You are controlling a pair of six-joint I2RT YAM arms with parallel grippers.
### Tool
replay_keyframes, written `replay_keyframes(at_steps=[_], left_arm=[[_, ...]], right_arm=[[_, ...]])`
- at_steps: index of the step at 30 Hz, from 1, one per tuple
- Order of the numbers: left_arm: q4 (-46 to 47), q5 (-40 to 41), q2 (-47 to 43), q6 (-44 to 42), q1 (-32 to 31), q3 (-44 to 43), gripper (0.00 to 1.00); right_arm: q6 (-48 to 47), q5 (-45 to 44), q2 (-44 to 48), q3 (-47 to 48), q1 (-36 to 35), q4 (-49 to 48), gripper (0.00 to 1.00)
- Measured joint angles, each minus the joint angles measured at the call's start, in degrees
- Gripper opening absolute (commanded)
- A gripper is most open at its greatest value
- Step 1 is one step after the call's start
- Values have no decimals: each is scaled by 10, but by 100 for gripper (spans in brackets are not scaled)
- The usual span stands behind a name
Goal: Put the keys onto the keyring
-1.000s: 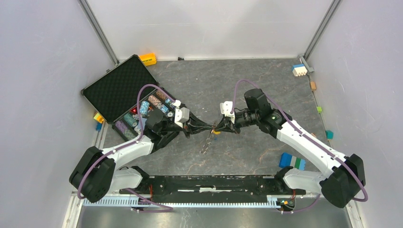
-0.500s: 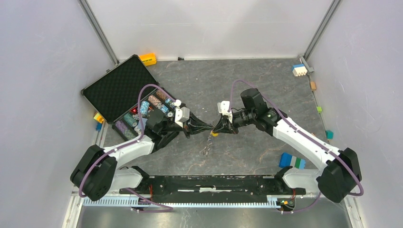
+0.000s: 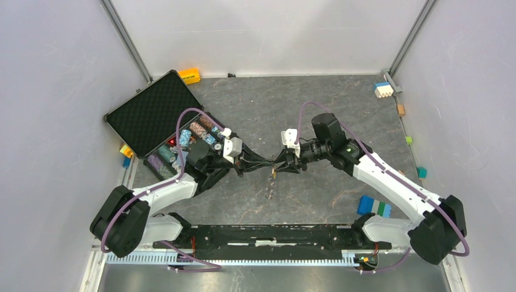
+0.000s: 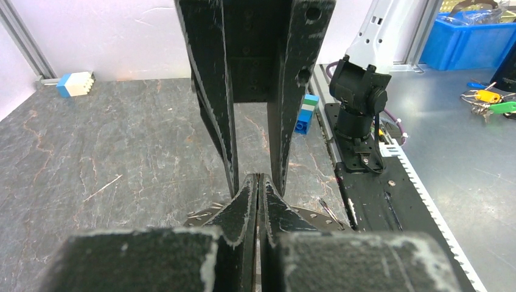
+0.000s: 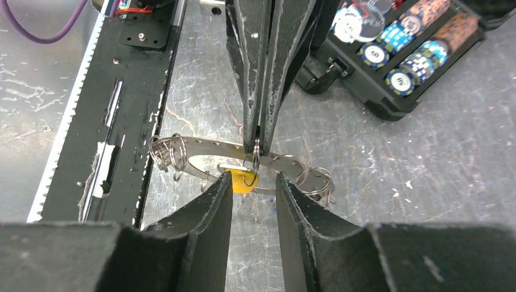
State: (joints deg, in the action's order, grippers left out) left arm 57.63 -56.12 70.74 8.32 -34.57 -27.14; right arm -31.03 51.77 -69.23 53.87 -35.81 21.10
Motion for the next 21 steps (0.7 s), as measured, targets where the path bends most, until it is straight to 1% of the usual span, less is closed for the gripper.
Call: replay_keyframes(at_steps=[6, 10, 14, 21], left_arm=[[0, 0, 0, 0, 0, 0, 2], [0, -1, 0, 0, 0, 0, 2], [0, -1, 0, 0, 0, 0, 2], [0, -1, 0, 0, 0, 0, 2]], right_arm=[[-1, -3, 28, 0, 3, -7, 37], [0, -2, 28, 0, 3, -8, 35], [3, 3, 25, 0, 3, -10, 31], [14, 9, 17, 0, 3, -21, 29]])
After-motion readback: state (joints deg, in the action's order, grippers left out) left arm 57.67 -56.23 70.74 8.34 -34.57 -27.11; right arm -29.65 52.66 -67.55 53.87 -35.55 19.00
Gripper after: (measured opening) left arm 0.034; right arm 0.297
